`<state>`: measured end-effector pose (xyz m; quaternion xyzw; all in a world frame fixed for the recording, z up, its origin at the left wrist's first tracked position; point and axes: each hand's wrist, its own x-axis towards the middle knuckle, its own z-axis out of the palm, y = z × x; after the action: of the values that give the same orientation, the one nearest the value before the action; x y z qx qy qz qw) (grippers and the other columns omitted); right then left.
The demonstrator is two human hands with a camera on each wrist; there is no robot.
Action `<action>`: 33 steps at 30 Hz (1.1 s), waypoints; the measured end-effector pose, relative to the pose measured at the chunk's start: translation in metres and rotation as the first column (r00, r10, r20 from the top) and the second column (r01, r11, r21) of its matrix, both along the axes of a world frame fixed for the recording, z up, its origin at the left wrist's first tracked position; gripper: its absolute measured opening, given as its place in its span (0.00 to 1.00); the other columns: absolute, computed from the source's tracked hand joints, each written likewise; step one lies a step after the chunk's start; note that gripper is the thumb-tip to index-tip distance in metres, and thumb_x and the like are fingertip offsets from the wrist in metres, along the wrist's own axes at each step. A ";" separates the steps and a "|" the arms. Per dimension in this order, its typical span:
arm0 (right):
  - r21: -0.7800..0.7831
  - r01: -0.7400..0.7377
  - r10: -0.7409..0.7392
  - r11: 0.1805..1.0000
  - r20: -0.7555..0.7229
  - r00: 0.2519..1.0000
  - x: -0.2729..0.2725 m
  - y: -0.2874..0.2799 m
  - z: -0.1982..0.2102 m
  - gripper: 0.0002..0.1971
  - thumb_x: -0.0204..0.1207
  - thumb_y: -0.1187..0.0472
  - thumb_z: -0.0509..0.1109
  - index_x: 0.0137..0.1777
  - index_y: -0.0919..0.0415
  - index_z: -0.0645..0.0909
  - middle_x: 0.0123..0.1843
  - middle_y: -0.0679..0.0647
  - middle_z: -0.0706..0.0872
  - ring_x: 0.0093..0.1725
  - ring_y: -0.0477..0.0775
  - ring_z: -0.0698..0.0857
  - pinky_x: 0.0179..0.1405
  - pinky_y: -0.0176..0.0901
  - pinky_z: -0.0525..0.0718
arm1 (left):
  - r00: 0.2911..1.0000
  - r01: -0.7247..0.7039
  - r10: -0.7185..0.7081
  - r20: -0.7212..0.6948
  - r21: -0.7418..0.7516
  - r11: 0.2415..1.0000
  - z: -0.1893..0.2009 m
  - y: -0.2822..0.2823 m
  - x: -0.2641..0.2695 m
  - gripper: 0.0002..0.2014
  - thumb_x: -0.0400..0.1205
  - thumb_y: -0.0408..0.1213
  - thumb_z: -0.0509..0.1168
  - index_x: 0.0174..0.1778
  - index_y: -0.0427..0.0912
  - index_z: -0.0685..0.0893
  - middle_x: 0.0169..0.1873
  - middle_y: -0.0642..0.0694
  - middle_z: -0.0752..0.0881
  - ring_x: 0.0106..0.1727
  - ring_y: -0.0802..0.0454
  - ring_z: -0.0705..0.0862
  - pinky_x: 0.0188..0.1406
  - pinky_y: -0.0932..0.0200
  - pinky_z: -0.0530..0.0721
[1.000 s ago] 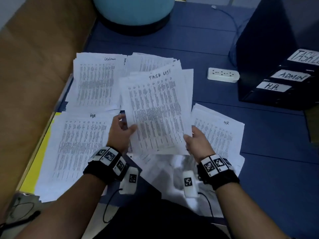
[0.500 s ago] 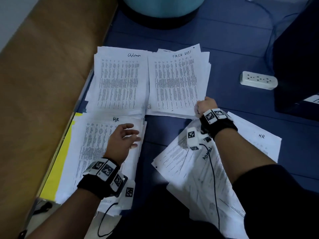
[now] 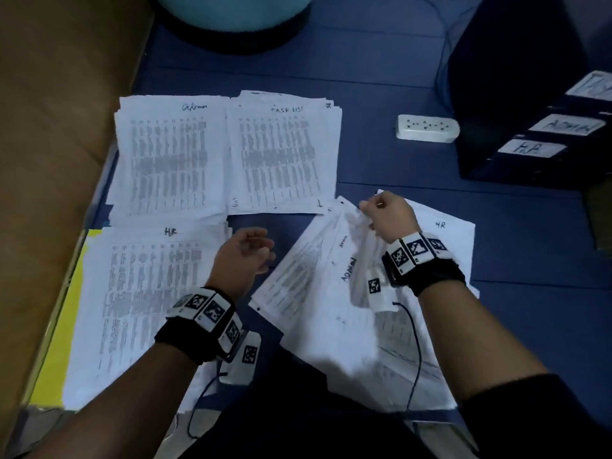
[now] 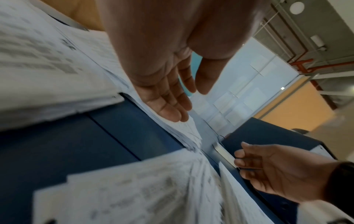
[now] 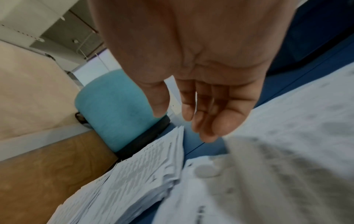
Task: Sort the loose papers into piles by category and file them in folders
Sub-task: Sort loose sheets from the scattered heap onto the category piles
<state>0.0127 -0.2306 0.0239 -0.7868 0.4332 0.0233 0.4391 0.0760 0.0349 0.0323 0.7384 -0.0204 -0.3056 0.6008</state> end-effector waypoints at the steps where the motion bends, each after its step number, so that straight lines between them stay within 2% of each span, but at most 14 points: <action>1: -0.001 0.011 -0.011 1.000 -0.011 1.000 -0.023 -0.006 0.002 0.10 0.77 0.50 0.71 0.39 0.53 0.77 0.46 0.55 0.87 0.49 0.63 0.87 0.51 0.53 0.84 | 1.000 0.017 -0.017 -0.005 -0.005 1.000 -0.001 -0.012 -0.007 0.12 0.83 0.21 0.59 0.57 0.40 0.78 0.45 0.47 0.85 0.41 0.52 0.85 0.37 0.59 0.83; 4: -0.003 0.044 -0.044 0.999 -0.079 0.996 -0.093 -0.020 0.007 0.11 0.78 0.51 0.71 0.49 0.58 0.79 0.49 0.56 0.86 0.50 0.60 0.85 0.45 0.44 0.78 | 0.996 0.088 -0.088 -0.014 0.003 0.996 -0.005 -0.048 -0.032 0.13 0.81 0.21 0.62 0.53 0.44 0.79 0.45 0.47 0.85 0.43 0.51 0.84 0.36 0.62 0.83; 7: -0.015 0.101 -0.102 0.995 -0.198 0.975 -0.154 -0.028 0.004 0.14 0.79 0.50 0.71 0.54 0.60 0.77 0.54 0.57 0.84 0.48 0.57 0.80 0.42 0.43 0.72 | 0.976 0.216 -0.218 0.030 0.061 0.975 -0.016 -0.079 -0.057 0.13 0.81 0.24 0.64 0.51 0.48 0.80 0.52 0.46 0.85 0.50 0.50 0.84 0.46 0.54 0.85; 9: -0.010 0.145 -0.143 0.989 -0.253 0.957 -0.184 -0.032 -0.004 0.19 0.78 0.49 0.72 0.62 0.61 0.77 0.61 0.58 0.82 0.53 0.56 0.80 0.46 0.44 0.75 | 0.949 0.299 -0.311 0.061 0.153 0.942 -0.023 -0.097 -0.073 0.13 0.81 0.26 0.65 0.56 0.48 0.80 0.59 0.43 0.85 0.55 0.47 0.84 0.54 0.49 0.84; 11: -0.016 0.172 -0.170 0.985 -0.288 0.943 -0.204 -0.033 -0.016 0.27 0.75 0.49 0.75 0.69 0.63 0.74 0.67 0.59 0.79 0.64 0.59 0.79 0.57 0.47 0.78 | 0.927 0.343 -0.370 0.067 0.250 0.905 -0.029 -0.110 -0.086 0.15 0.80 0.28 0.66 0.62 0.44 0.81 0.62 0.41 0.84 0.60 0.42 0.83 0.58 0.48 0.81; 16: -0.057 0.216 -0.222 0.975 -0.342 0.913 -0.226 -0.024 -0.034 0.34 0.72 0.48 0.78 0.71 0.64 0.71 0.72 0.63 0.72 0.71 0.65 0.72 0.67 0.54 0.76 | 0.851 0.415 -0.509 0.130 0.427 0.803 -0.041 -0.122 -0.110 0.22 0.79 0.31 0.69 0.70 0.39 0.77 0.68 0.42 0.80 0.68 0.44 0.78 0.66 0.54 0.73; 20: -0.028 0.220 -0.217 0.975 -0.324 0.921 -0.224 -0.024 -0.034 0.38 0.74 0.53 0.78 0.78 0.64 0.63 0.77 0.64 0.67 0.75 0.66 0.69 0.68 0.58 0.75 | 0.846 0.408 -0.515 0.134 0.459 0.789 -0.043 -0.123 -0.117 0.24 0.78 0.33 0.70 0.71 0.39 0.76 0.70 0.41 0.79 0.70 0.44 0.77 0.68 0.53 0.73; 23: 0.001 0.217 -0.207 0.976 -0.298 0.932 -0.220 -0.024 -0.031 0.40 0.75 0.57 0.77 0.81 0.66 0.59 0.80 0.64 0.66 0.76 0.65 0.71 0.67 0.54 0.76 | 0.846 0.414 -0.518 0.123 0.460 0.785 -0.042 -0.122 -0.120 0.25 0.78 0.34 0.70 0.72 0.39 0.75 0.72 0.42 0.77 0.72 0.45 0.76 0.69 0.54 0.71; 25: 0.040 0.244 -0.224 0.969 -0.275 0.935 -0.220 -0.025 -0.026 0.38 0.76 0.61 0.76 0.80 0.66 0.59 0.79 0.65 0.68 0.69 0.62 0.78 0.58 0.49 0.79 | 0.852 0.421 -0.514 0.104 0.450 0.788 -0.042 -0.121 -0.122 0.27 0.77 0.36 0.72 0.72 0.39 0.75 0.72 0.43 0.77 0.72 0.46 0.75 0.68 0.56 0.70; 26: 0.060 0.261 -0.238 0.963 -0.256 0.937 -0.222 -0.026 -0.023 0.36 0.77 0.64 0.75 0.80 0.65 0.60 0.77 0.65 0.71 0.59 0.59 0.82 0.48 0.45 0.80 | 0.853 0.423 -0.513 0.095 0.448 0.787 -0.041 -0.121 -0.123 0.29 0.75 0.38 0.73 0.72 0.39 0.75 0.72 0.43 0.77 0.73 0.46 0.75 0.68 0.56 0.70; 28: 0.072 0.279 -0.259 0.958 -0.205 0.944 -0.225 -0.030 -0.021 0.30 0.78 0.67 0.74 0.76 0.64 0.64 0.69 0.65 0.78 0.37 0.47 0.79 0.29 0.35 0.77 | 0.860 0.414 -0.502 0.089 0.451 0.791 -0.040 -0.121 -0.127 0.29 0.75 0.38 0.73 0.72 0.40 0.75 0.72 0.44 0.77 0.73 0.47 0.75 0.68 0.56 0.69; 29: 0.067 0.282 -0.266 0.957 -0.183 0.946 -0.227 -0.033 -0.020 0.26 0.78 0.67 0.73 0.73 0.64 0.67 0.66 0.65 0.81 0.33 0.45 0.77 0.25 0.34 0.75 | 0.865 0.405 -0.493 0.092 0.450 0.796 -0.040 -0.121 -0.128 0.28 0.76 0.36 0.73 0.72 0.40 0.75 0.72 0.44 0.77 0.73 0.47 0.75 0.69 0.56 0.69; 31: 0.051 0.277 -0.267 0.960 -0.140 0.953 -0.229 -0.035 -0.014 0.21 0.79 0.67 0.72 0.71 0.65 0.73 0.66 0.63 0.83 0.39 0.49 0.82 0.32 0.37 0.79 | 0.877 0.395 -0.472 0.085 0.433 0.810 -0.039 -0.122 -0.130 0.28 0.76 0.36 0.72 0.72 0.39 0.75 0.71 0.44 0.78 0.73 0.47 0.75 0.68 0.58 0.69; 33: 0.068 0.297 -0.289 0.952 -0.112 0.951 -0.231 -0.040 -0.016 0.21 0.81 0.66 0.71 0.73 0.66 0.75 0.68 0.61 0.82 0.40 0.46 0.82 0.35 0.31 0.79 | 0.891 0.382 -0.449 0.073 0.415 0.826 -0.038 -0.122 -0.130 0.28 0.75 0.38 0.73 0.72 0.39 0.76 0.71 0.44 0.78 0.72 0.48 0.75 0.66 0.60 0.68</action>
<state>-0.2181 -0.2709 0.0081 -0.6923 0.5655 0.0158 0.4480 -0.0539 -0.0868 -0.0056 0.8434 -0.1703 -0.3639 0.3568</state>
